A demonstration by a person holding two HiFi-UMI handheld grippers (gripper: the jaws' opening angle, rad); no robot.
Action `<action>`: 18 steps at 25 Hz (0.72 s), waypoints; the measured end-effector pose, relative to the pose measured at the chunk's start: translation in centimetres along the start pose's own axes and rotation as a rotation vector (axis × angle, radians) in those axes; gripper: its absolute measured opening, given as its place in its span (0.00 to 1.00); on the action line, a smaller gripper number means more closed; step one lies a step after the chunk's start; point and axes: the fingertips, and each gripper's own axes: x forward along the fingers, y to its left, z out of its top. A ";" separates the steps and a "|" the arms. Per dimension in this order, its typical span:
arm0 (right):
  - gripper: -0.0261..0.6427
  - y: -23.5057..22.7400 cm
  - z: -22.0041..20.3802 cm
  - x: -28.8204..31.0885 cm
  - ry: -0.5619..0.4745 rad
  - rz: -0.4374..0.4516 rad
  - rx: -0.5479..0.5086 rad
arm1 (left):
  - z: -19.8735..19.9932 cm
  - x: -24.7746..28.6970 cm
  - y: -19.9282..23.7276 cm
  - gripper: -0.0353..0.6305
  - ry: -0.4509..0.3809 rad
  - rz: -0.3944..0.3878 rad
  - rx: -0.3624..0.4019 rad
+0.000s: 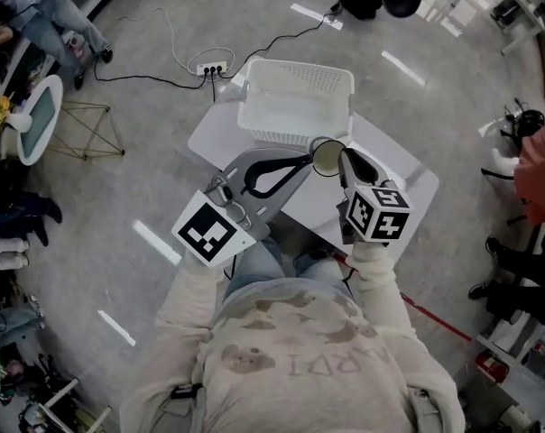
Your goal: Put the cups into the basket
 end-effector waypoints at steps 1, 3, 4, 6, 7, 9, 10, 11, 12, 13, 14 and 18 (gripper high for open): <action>0.12 0.9 0.4 0.7 -0.005 -0.011 0.006 | 0.0 -0.7 0.8 0.05 0.010 -0.023 0.013; 0.12 2.3 1.2 2.1 -0.017 -0.036 0.021 | -0.1 -1.8 2.5 0.05 0.020 -0.073 0.029; 0.12 2.9 1.6 2.8 -0.025 -0.049 0.029 | -0.1 -2.3 3.3 0.05 0.018 -0.095 0.030; 0.12 4.2 2.2 4.3 -0.042 -0.073 0.042 | -0.3 -3.4 4.8 0.05 0.013 -0.134 0.027; 0.12 4.9 2.4 5.0 -0.050 -0.084 0.046 | -0.5 -3.9 5.5 0.05 0.015 -0.152 0.027; 0.12 6.1 3.0 6.2 -0.063 -0.104 0.049 | -0.8 -4.9 6.9 0.05 0.021 -0.185 0.038; 0.12 6.5 3.3 6.7 -0.067 -0.114 0.049 | -0.9 -5.2 7.5 0.05 0.021 -0.199 0.043; 0.12 6.9 3.6 7.0 -0.068 -0.122 0.048 | -0.9 -5.5 8.1 0.05 0.018 -0.210 0.044; 0.12 7.1 3.8 7.4 -0.067 -0.128 0.047 | -1.0 -5.6 8.6 0.05 0.011 -0.218 0.041; 0.12 7.2 4.1 7.7 -0.065 -0.131 0.046 | -1.1 -5.6 9.1 0.05 0.004 -0.221 0.032; 0.12 7.3 4.3 8.1 -0.063 -0.133 0.046 | -1.1 -5.5 9.6 0.05 -0.003 -0.221 0.021; 0.12 6.6 5.4 9.3 -0.053 -0.138 0.036 | -1.0 -4.3 11.1 0.05 -0.033 -0.226 -0.007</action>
